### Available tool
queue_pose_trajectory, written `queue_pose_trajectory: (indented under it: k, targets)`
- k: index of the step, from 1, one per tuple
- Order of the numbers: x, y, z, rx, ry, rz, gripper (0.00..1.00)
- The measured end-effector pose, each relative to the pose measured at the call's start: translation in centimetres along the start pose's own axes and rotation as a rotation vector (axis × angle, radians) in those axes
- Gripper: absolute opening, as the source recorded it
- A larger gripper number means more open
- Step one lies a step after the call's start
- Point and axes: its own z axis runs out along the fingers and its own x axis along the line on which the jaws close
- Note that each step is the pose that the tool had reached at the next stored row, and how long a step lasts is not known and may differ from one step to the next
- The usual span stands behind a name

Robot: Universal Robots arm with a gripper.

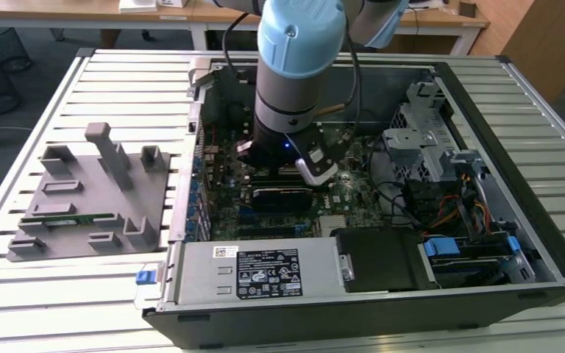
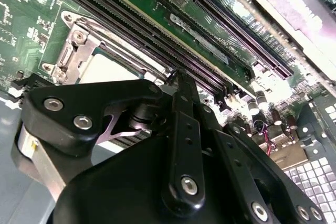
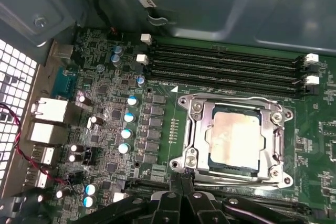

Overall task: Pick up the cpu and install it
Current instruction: 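Install the second cpu locking lever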

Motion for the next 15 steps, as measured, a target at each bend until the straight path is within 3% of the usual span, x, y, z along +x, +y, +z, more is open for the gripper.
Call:
queue_pose_trajectory:
  k: [3,8,15]
  targets:
    - [0.06,-0.05,0.23,-0.0099,-0.0012,-0.001,0.11]
    - [0.25,-0.07,0.42,-0.0356,-0.004,-0.002,0.11]
    - [0.31,-0.16,0.75,-0.0438,-0.0047,-0.002,0.11]
